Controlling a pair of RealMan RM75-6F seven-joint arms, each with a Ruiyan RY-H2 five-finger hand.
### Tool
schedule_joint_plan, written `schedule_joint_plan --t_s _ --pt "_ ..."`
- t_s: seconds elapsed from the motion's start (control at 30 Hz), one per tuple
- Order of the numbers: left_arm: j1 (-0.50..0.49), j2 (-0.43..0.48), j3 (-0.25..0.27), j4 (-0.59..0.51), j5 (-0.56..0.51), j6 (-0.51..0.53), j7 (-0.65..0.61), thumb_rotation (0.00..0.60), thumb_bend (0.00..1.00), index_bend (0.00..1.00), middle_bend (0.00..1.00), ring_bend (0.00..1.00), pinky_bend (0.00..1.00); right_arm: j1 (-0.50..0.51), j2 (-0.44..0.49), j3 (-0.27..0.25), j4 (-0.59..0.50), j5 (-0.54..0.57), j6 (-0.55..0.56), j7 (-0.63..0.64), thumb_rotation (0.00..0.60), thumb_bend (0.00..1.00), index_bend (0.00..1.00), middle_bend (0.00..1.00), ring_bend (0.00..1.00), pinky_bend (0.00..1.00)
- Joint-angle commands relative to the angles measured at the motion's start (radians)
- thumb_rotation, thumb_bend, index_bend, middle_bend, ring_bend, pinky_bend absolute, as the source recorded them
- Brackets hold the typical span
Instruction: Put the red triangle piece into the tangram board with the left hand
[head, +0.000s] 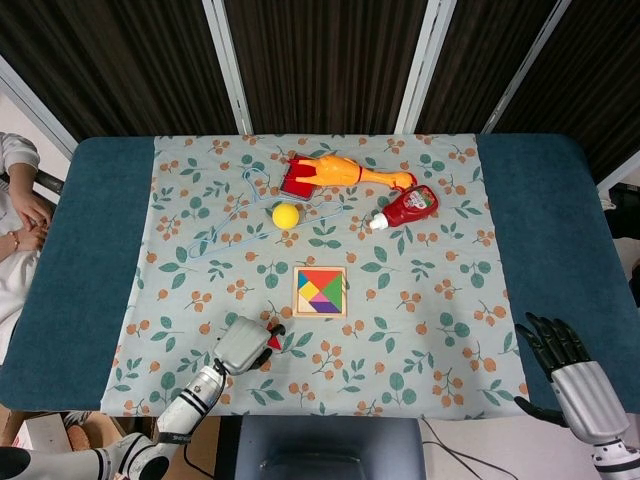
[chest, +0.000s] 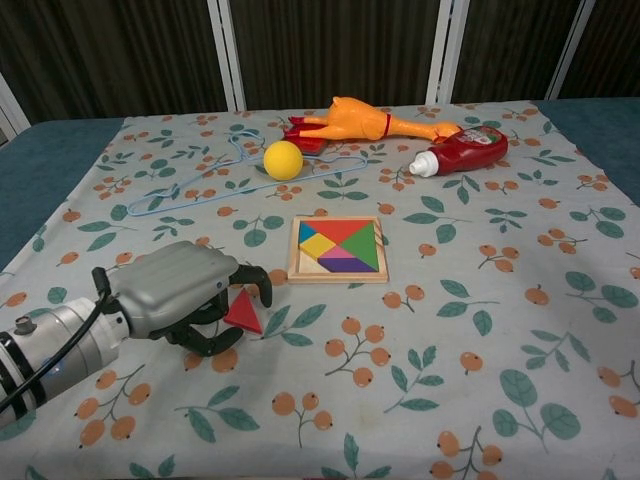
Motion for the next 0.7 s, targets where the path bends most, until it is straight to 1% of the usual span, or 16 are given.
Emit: schedule_joint_plan --t_s 0.03,0.37,0.5,0.57,0.7 --pt "-0.002 -0.001 0.001 0.003 -0.005 0.0 0.002 0.6 0.41 0.38 1.0 1.0 1.0 -0.001 0.0 0.0 0.002 -0.001 0.002 0.002 0.6 0.2 0.0 0.0 0.0 0.0" --pt "-0.007 -0.008 0.001 0.024 -0.024 0.008 -0.001 0.6 0.41 0.43 1.0 1.0 1.0 -0.003 0.0 -0.001 0.008 -0.004 0.007 0.007 0.6 0.2 0.0 0.0 0.0 0.0" --pt "-0.008 -0.007 0.002 0.028 -0.025 0.014 -0.006 0.6 0.41 0.44 1.0 1.0 1.0 -0.002 -0.002 -0.002 0.01 -0.006 0.005 0.003 0.6 0.2 0.0 0.0 0.0 0.0" --pt "-0.007 -0.007 0.002 0.031 -0.027 0.019 -0.008 0.6 0.41 0.46 1.0 1.0 1.0 -0.003 -0.003 -0.002 0.008 -0.006 0.004 0.001 0.6 0.2 0.0 0.0 0.0 0.0" --pt "-0.005 -0.006 0.001 0.032 -0.027 0.032 -0.014 0.6 0.41 0.53 1.0 1.0 1.0 -0.004 -0.003 -0.002 0.008 -0.005 0.005 0.0 0.6 0.2 0.0 0.0 0.0 0.0"
